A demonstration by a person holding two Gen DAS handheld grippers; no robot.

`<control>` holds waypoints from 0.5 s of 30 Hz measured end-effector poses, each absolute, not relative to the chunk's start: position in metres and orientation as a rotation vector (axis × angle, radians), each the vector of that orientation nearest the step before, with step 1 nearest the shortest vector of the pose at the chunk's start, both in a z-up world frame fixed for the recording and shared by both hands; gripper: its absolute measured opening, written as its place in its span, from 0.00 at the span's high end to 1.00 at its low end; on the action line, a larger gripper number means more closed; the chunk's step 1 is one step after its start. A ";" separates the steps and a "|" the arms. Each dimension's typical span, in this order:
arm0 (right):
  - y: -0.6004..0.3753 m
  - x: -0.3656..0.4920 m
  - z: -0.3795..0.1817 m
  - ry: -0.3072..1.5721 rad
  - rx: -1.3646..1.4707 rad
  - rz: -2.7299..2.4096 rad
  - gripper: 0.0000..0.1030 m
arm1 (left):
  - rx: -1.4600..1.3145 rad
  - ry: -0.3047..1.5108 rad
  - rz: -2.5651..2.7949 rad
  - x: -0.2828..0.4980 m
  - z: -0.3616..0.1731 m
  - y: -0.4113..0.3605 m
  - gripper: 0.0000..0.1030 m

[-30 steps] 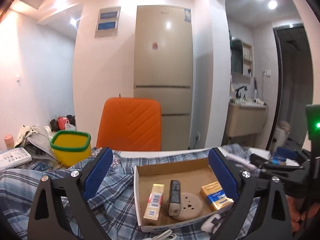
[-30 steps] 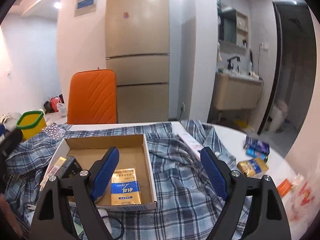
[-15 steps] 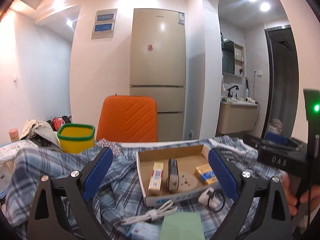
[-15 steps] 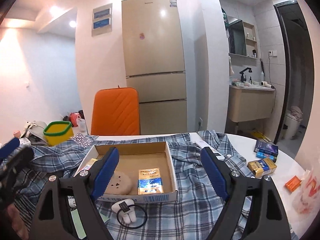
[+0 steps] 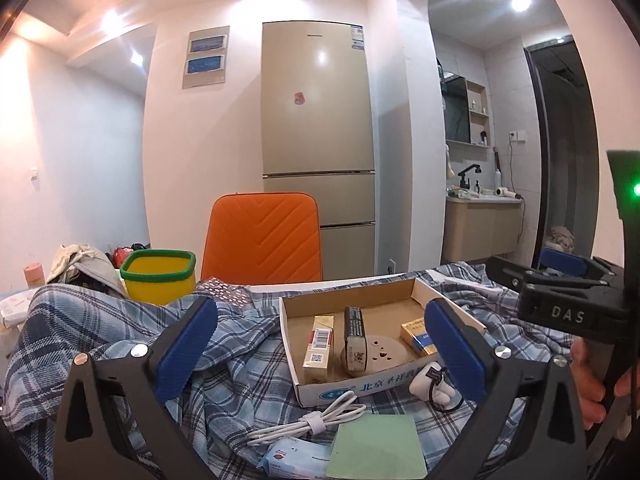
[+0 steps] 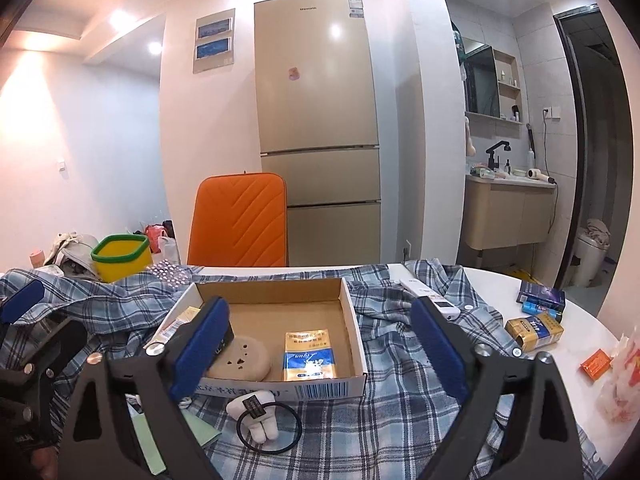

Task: Organize soft objects
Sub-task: 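Withdraw both grippers from the box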

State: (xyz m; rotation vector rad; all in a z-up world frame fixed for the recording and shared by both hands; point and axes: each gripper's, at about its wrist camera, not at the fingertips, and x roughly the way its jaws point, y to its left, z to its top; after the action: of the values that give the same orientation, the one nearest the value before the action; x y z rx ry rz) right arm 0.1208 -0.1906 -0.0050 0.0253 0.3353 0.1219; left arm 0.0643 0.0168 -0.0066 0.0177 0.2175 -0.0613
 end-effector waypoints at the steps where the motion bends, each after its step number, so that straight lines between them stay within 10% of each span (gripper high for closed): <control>1: -0.191 0.120 -0.005 0.331 0.026 0.121 0.06 | 0.010 0.218 -0.059 0.064 -0.006 0.018 0.00; 15: -0.191 0.119 -0.003 0.325 0.026 0.122 0.00 | -0.022 0.213 -0.047 0.064 -0.007 0.025 0.00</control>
State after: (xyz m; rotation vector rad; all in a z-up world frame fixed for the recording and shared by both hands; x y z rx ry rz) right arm 0.1186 -0.1913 -0.0030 0.0260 0.3254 0.1223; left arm 0.0637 0.0253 -0.0066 -0.0220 0.2133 -0.0473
